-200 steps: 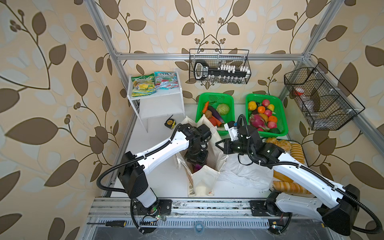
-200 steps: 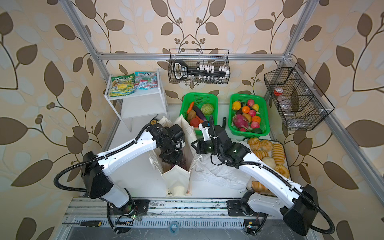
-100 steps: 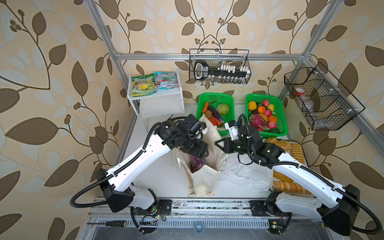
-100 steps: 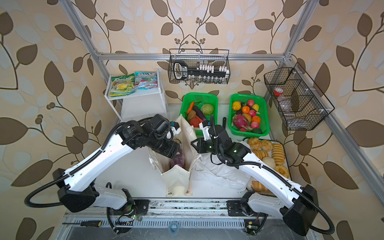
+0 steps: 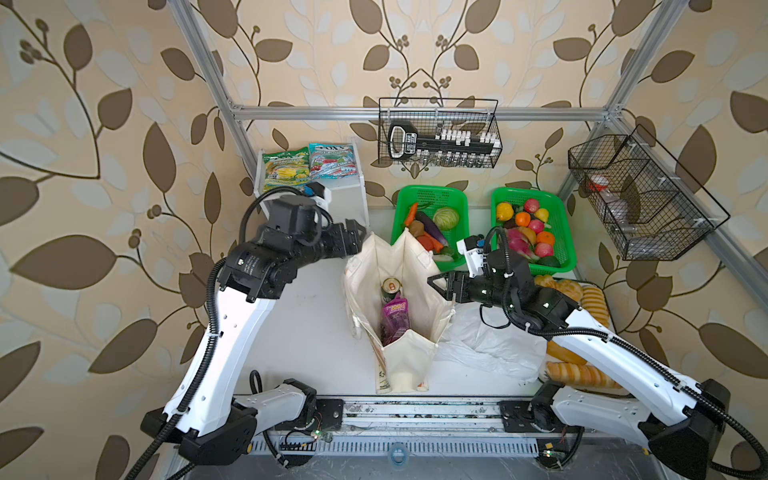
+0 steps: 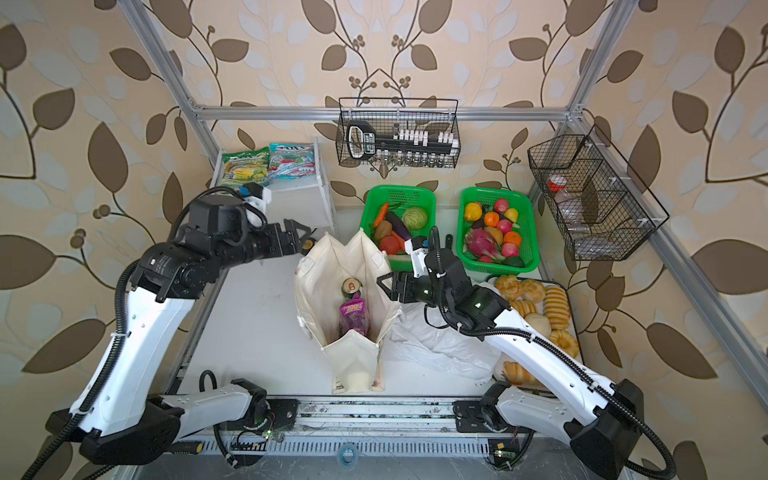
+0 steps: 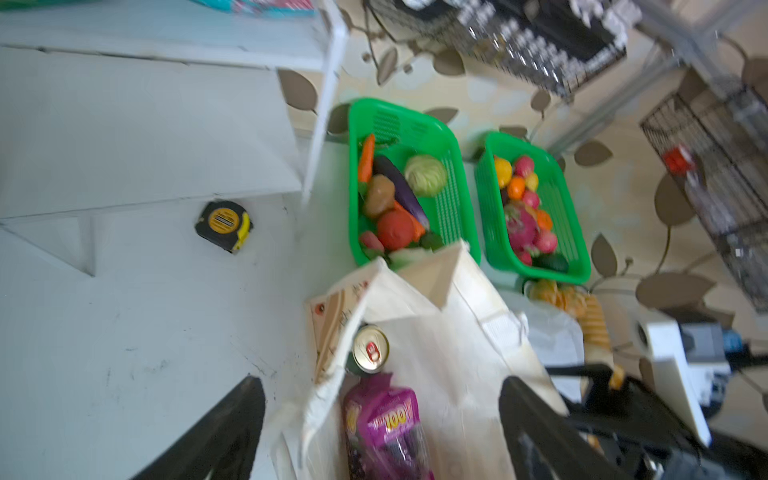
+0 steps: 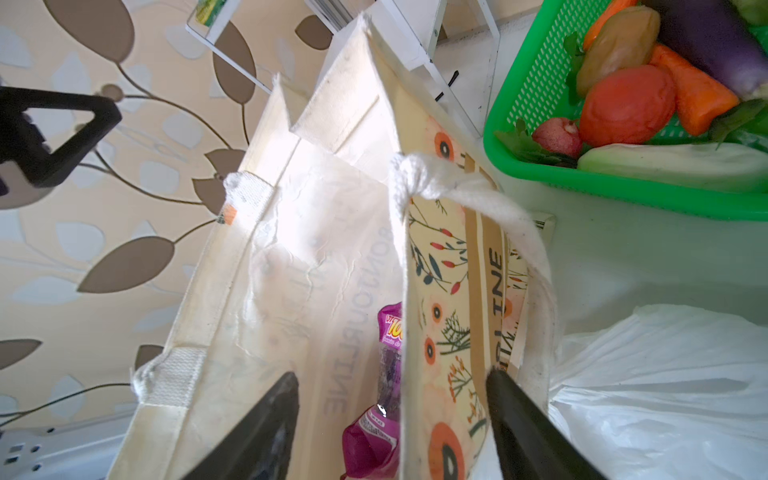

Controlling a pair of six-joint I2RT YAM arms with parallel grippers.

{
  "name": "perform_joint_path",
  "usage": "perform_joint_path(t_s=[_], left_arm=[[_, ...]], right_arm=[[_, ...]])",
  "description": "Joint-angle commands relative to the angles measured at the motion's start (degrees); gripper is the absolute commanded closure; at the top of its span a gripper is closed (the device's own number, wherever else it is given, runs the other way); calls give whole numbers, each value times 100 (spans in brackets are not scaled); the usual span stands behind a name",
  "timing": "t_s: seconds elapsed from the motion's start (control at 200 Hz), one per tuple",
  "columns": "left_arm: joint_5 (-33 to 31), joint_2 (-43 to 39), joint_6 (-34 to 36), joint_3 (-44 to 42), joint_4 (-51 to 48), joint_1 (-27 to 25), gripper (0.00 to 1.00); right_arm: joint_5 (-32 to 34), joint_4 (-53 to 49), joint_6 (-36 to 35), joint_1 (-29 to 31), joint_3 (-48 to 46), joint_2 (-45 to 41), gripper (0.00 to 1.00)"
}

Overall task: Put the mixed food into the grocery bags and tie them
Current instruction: 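Withdraw the left gripper from the tote and reach to the shelf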

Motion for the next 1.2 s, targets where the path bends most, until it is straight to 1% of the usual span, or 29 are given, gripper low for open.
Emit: perform_joint_path(t_s=[0.0, 0.105, 0.145, 0.2, 0.23, 0.26, 0.295, 0.35, 0.41, 0.425, 0.475, 0.565, 0.795, 0.875, 0.965, 1.07, 1.195], left_arm=[[905, 398, -555, 575, 760, 699, 9], [1319, 859, -1089, 869, 1058, 1265, 9], [1577, 1027, -1353, 939, 1234, 1516, 10], [1990, 1256, -1948, 1084, 1457, 1887, 12], [2183, 1526, -2285, 1152, 1612, 2052, 14], [2275, 1642, -2545, 1171, 1798, 2153, 16], [2230, 1739, -2767, 1163, 1968, 2215, 17], [2018, 1853, -2941, 1135, 2160, 2223, 19], [1743, 1987, -2953, 1128, 2201, 2230, 21], [1684, 2017, -3117, 1138, 2185, 2229, 21], [1550, 2145, -3240, 1195, 2149, 2232, 24], [1670, 2362, -3437, 1237, 2333, 2232, 27], [1956, 2692, -4261, 1090, 3043, 2232, 37], [1877, 2684, -4612, 857, 3426, 2223, 46], [1797, 2689, -4860, 674, 3635, 2216, 47], [1572, 2705, -4975, 524, 3699, 2194, 52], [1482, 2750, -5053, 444, 3882, 2096, 54]], right_arm=[[-24, 130, 28, -64, -19, -163, 26], [-9, 105, -6, -107, -56, -298, 25], [-2, 101, -13, -145, -75, -347, 25], [13, 114, -18, -177, -126, -420, 24], [4, 138, -17, -195, -155, -454, 24], [8, 171, -14, -217, -180, -482, 24], [-4, 201, -9, -245, -198, -520, 24], [-18, 238, -21, -282, -215, -556, 24], [-18, 254, -37, -327, -206, -594, 24], [-18, 257, -40, -341, -198, -605, 24], [6, 273, -57, -359, -197, -637, 25], [66, 282, -85, -399, -204, -697, 24], [243, 361, -44, -429, -312, -825, 25], [270, 352, -45, -427, -316, -829, 24], [307, 316, -57, -439, -316, -839, 24], [338, 299, -57, -438, -327, -870, 24], [369, 287, -76, -448, -317, -888, 25]])
